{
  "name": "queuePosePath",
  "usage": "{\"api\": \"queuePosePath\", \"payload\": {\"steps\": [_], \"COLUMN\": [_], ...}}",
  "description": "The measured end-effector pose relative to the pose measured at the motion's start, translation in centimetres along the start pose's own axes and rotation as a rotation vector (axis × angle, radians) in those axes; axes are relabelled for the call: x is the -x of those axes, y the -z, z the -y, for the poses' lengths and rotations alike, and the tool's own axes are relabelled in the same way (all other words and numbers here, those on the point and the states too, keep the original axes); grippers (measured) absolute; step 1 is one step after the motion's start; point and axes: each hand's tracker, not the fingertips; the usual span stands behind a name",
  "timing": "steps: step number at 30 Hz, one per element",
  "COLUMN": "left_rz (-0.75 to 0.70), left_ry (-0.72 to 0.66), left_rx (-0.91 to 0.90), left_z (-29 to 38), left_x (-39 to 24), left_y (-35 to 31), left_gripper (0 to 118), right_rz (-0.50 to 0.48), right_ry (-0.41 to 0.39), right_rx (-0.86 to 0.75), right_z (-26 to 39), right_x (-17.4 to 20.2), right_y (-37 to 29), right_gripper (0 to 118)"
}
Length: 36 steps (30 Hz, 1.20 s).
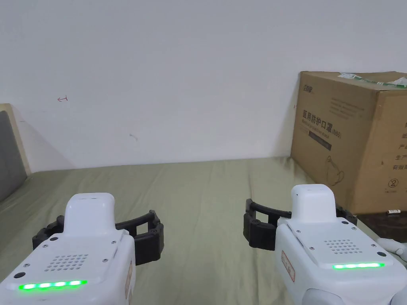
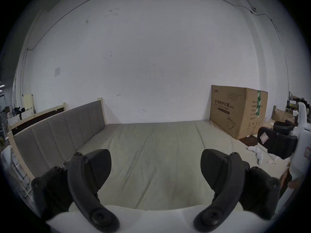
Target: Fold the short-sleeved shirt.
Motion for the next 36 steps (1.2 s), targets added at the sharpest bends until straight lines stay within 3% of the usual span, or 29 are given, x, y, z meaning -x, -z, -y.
{"api": "queuePosePath", "payload": {"steps": [4,12,16,29,36], "left_rz": [-0.061,0.006,0.057,-0.002,0.013], "left_ry": [0.003,0.019,-0.042,0.050,-0.019], "left_rx": [0.015,-0.032,-0.014,-0.058,-0.066], "left_z": [-0.28,-0.35,-0.81,-0.45,-0.92], "left_x": [-0.07,-0.24,0.15,-0.37,0.02], "left_y": [-0.02,-0.57,-0.41,-0.60,-0.79], "left_gripper": [110,110,110,110,111], "right_rz": [-0.002,-0.004,-0.005,0.003,0.005], "right_ry": [-0.001,0.013,0.005,0.002,0.002], "right_rx": [0.000,0.004,0.005,0.004,0.001], "right_z": [-0.07,-0.25,-0.24,-0.04,-0.17], "right_x": [0.00,-0.09,-0.05,-0.27,-0.24], "right_y": [0.00,0.05,0.01,0.04,-0.01], "right_gripper": [109,109,109,109,109]}}
